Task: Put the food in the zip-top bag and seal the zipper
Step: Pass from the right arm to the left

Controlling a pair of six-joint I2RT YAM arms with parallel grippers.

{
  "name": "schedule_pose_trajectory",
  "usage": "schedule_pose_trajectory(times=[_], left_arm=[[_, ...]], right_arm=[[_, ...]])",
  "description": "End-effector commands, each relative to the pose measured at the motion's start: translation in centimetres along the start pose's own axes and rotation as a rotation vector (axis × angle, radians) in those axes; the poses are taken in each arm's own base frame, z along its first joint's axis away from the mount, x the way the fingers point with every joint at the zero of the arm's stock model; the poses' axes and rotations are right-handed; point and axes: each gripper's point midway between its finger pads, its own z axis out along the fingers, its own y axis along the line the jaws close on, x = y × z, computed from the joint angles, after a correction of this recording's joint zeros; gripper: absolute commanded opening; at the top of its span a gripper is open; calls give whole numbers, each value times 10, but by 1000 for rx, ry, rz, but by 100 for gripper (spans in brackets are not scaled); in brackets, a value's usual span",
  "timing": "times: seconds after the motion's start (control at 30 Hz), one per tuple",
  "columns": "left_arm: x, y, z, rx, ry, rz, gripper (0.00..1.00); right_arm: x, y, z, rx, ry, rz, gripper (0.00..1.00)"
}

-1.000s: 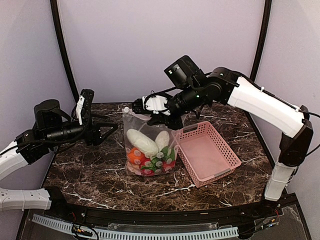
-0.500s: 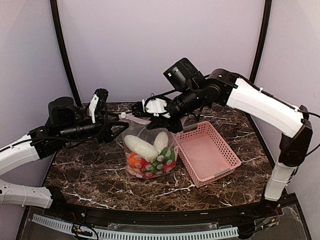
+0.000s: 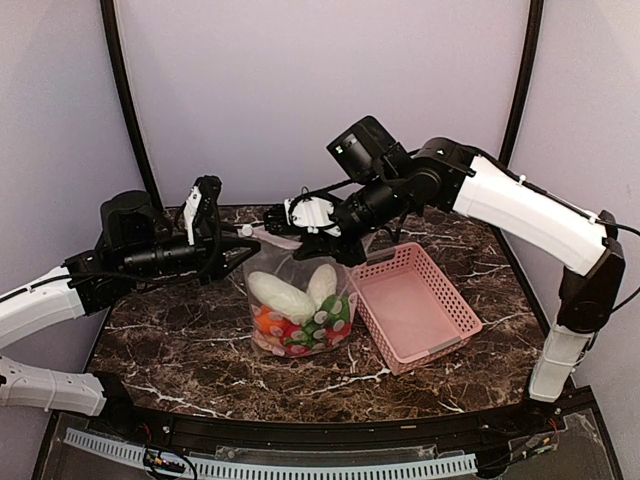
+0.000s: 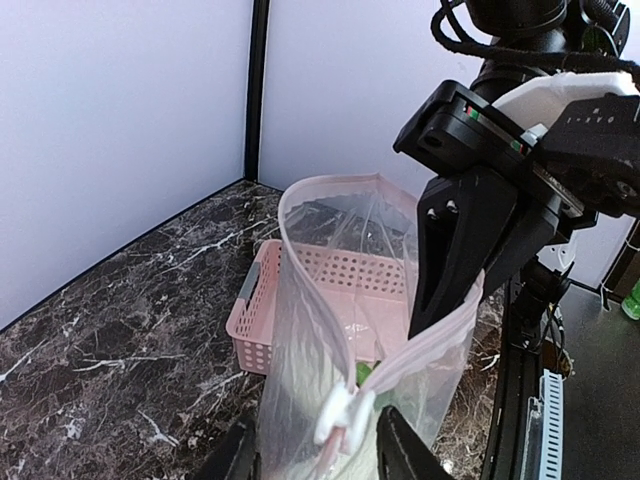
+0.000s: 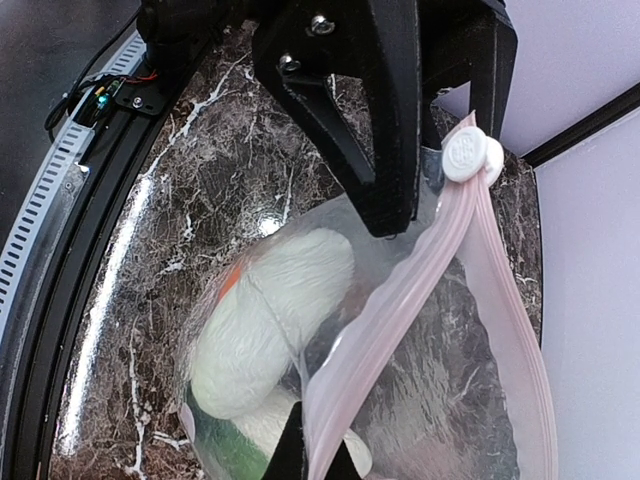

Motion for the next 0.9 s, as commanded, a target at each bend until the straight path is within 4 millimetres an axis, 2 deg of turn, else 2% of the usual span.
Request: schedule_pose_trajectory(times=[0.0,0.13,0.33,0.73,0.87], left_arm=[[-14,-3,-4,23,-59,27,36],[-13,-3,-5,27,-64,24,30],[-13,-4,-5,33,-66,23,28],[2,-7,2,77,-48,38,31],[4,-7,3,81,-43,38,36]], right_arm=[[4,-2,3,4,16,3,1],[5,-1,4,1,19,6,1],[4,-4,5,6,19,10,2],[5,-6,5,15,28,12,2],[6,-7,5,21,32,12,2]])
